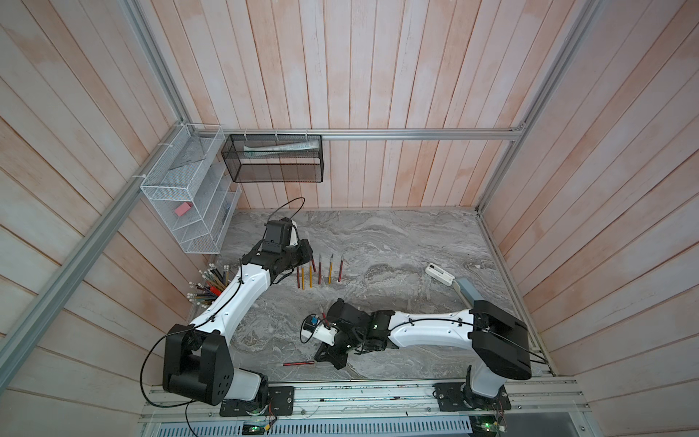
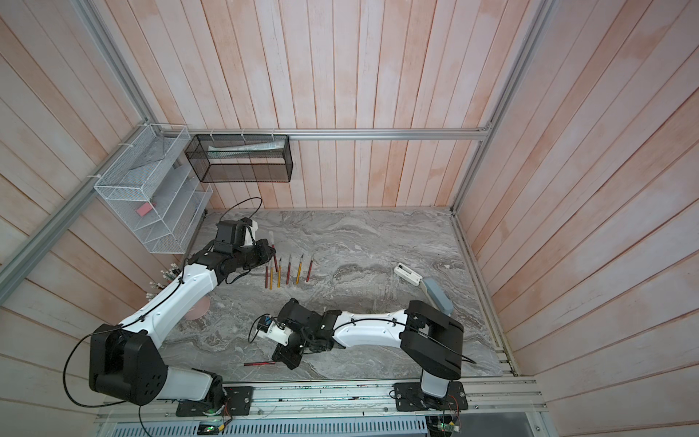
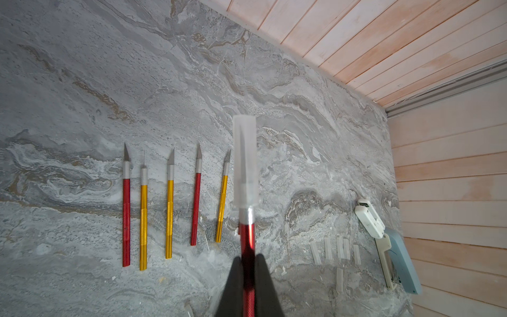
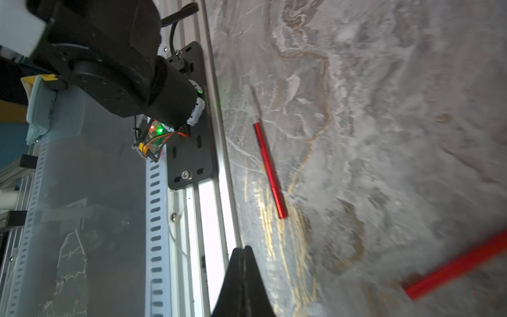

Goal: Remove protective caps from carving knives
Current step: Adjust the carving knife at the center of the board, then remove the protective sleeve from the carving knife.

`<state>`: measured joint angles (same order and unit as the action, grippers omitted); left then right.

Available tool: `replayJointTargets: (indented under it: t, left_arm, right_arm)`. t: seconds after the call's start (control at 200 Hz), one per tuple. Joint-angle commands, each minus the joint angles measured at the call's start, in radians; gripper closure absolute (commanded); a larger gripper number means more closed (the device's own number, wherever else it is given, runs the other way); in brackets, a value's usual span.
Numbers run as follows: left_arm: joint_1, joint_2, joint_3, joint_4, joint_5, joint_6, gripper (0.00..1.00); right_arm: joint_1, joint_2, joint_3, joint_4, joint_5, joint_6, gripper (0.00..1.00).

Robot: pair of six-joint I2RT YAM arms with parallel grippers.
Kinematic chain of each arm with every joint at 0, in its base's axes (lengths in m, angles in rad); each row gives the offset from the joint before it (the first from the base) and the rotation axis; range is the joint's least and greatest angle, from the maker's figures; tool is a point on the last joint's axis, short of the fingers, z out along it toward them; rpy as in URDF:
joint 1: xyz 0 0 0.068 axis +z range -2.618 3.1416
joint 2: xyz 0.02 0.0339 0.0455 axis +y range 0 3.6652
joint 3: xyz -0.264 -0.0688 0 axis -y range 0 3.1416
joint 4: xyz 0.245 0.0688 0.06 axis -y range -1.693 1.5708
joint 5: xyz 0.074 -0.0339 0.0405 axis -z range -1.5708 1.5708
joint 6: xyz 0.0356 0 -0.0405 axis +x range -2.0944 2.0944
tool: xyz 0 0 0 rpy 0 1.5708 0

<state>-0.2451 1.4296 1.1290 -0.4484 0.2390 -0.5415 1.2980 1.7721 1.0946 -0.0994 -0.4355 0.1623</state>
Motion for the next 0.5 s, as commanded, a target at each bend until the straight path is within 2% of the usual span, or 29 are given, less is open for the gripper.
replayJointTargets:
  t: [0.0, 0.245, 0.38, 0.495]
  left_arm:
    - [-0.005, -0.001, 0.008, 0.010, 0.010, 0.012, 1.00]
    - [-0.036, -0.006, 0.006, 0.016, 0.009, 0.020, 1.00]
    - [-0.105, -0.005, 0.003, 0.042, 0.001, 0.043, 1.00]
    - [-0.162, -0.005, -0.018, 0.091, 0.015, 0.063, 1.00]
  right_arm:
    - [0.024, 0.056, 0.032, -0.127, -0.002, -0.045, 1.00]
    - [-0.013, -0.062, -0.032, -0.063, 0.111, 0.000, 1.00]
    - [-0.143, -0.223, -0.175, 0.028, 0.111, 0.104, 1.00]
    - [-0.299, -0.383, -0.294, 0.095, 0.081, 0.190, 1.00]
